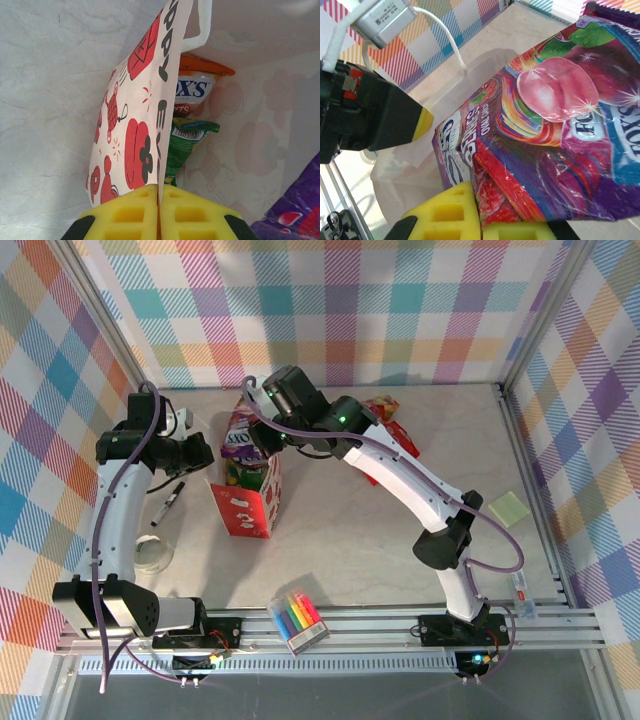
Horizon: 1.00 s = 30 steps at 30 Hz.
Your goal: Place the snacks into the paper bag
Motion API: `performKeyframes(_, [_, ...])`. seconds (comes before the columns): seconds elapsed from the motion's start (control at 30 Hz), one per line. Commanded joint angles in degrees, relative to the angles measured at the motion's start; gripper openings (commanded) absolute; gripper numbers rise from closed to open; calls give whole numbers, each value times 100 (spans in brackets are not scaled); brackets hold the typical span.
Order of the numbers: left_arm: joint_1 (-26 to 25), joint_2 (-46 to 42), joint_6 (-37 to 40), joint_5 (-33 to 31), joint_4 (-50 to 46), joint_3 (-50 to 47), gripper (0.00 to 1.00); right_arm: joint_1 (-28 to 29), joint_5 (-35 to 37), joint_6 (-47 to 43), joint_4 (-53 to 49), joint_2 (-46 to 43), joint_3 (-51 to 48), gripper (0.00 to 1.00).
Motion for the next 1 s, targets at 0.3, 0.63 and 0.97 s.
performKeyframes(0.3, [104, -148, 75, 33, -172, -19, 9, 68, -62, 8, -205, 160, 189, 0])
performKeyframes(0.63, [104, -152, 55, 42, -188, 48, 9, 78, -146, 99, -295, 204, 172, 2])
performKeyframes(0.97, [99, -147, 55, -12, -207, 62, 11, 82, -466, 153, -270, 170, 171, 25])
